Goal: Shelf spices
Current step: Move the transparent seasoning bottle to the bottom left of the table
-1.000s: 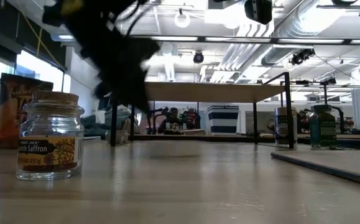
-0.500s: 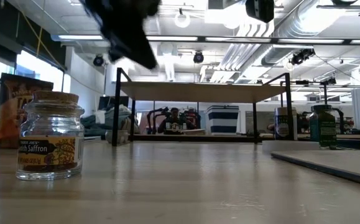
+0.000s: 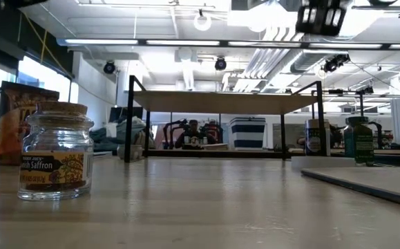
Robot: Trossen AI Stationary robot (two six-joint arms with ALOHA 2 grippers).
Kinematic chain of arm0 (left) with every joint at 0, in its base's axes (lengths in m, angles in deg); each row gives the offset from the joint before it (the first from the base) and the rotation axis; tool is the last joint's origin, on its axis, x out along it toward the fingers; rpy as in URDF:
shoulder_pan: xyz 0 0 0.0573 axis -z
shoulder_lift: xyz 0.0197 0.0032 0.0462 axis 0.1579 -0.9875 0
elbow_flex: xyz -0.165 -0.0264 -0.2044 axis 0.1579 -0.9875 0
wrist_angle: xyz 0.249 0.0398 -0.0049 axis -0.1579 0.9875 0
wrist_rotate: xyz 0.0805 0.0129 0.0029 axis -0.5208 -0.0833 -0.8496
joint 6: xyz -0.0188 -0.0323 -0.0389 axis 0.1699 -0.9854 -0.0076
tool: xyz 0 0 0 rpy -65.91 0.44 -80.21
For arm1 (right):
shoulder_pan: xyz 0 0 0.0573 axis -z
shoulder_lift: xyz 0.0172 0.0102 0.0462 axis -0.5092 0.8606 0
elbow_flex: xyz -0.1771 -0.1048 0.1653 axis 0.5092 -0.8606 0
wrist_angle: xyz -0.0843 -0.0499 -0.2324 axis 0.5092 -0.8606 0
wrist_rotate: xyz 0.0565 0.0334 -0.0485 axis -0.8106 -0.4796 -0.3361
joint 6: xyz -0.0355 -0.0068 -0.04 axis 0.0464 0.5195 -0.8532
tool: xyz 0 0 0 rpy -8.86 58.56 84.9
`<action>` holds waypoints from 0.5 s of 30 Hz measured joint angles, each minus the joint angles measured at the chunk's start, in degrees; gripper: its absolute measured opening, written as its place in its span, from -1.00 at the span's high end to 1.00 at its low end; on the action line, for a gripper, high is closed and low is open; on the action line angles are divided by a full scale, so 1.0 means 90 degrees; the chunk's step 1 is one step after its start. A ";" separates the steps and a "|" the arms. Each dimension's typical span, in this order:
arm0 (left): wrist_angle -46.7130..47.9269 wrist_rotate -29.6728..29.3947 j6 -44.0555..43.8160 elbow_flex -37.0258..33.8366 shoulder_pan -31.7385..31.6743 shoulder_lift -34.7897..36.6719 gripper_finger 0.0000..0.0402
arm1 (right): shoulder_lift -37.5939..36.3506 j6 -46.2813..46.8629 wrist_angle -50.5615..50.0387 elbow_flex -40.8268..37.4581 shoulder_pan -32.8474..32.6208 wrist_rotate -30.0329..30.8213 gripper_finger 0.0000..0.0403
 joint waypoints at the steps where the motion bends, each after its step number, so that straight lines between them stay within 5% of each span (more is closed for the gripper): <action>1: -0.0102 -0.0269 -0.0118 0.0003 0.0070 0.0073 1.00 | 0.0238 -0.0075 0.0245 0.0000 -0.0005 -0.0029 1.00; 7: -0.0243 -0.1435 0.0087 0.0494 0.0098 0.0373 1.00 | 0.1699 0.0469 0.2442 0.0005 0.0163 -0.0369 1.00; 15: 0.0183 -0.2021 0.1194 0.1118 0.0123 0.0948 1.00 | 0.2932 0.1803 0.4036 0.0005 0.0245 -0.0081 1.00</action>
